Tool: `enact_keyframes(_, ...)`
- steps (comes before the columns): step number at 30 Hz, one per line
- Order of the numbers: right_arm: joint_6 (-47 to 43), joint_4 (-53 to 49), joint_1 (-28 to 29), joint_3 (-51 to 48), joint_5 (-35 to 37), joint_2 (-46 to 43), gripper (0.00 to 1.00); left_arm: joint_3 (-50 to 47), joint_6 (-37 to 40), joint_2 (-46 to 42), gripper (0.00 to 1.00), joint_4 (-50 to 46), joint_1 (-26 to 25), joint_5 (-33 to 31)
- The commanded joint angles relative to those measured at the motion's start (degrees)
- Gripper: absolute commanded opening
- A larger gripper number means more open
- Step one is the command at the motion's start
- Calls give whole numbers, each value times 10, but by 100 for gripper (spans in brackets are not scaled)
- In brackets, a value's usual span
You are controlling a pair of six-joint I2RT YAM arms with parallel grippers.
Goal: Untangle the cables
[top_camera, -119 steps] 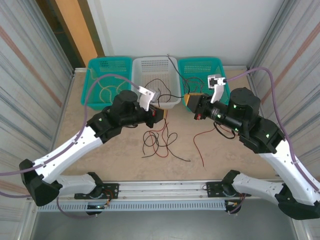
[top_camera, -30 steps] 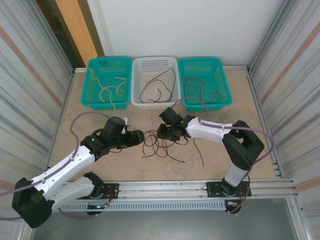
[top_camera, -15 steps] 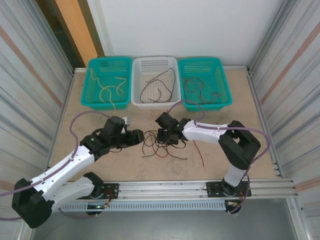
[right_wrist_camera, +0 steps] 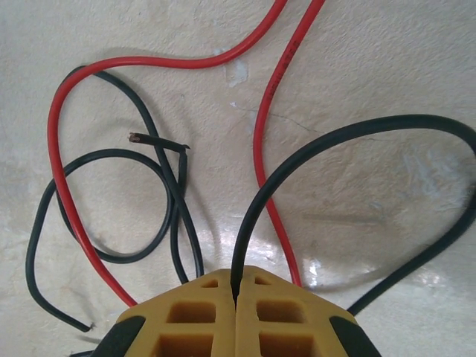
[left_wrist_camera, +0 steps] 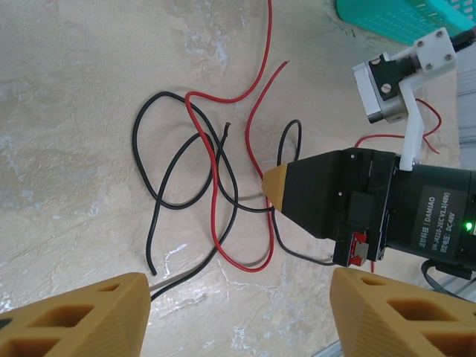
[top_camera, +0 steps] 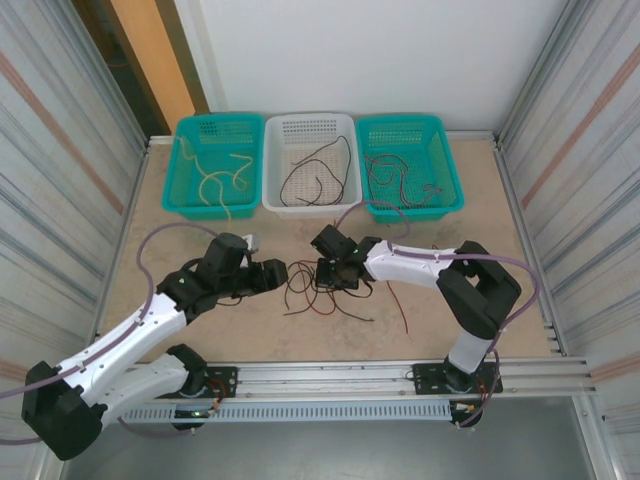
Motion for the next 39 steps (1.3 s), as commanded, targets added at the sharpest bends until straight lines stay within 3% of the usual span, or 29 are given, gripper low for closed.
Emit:
enact_keyframes(1, -32, -38, 15, 24, 46, -56, 0, 21, 10, -2, 68, 4, -3, 5)
enact_keyframes(12, -148, 51, 99, 10, 69, -251, 0, 51, 25, 43, 66, 53, -33, 28)
enact_keyframes(19, -175, 76, 112, 26, 22, -329, 0, 52, 32, 62, 62, 141, -47, 70)
enact_keyframes(27, -172, 110, 112, 37, -32, -379, 0, 75, 51, 86, 61, 160, -47, 84)
enact_keyframes(39, -199, 86, 113, 71, 3, -416, 0, 19, 2, 128, 55, 203, -47, 85)
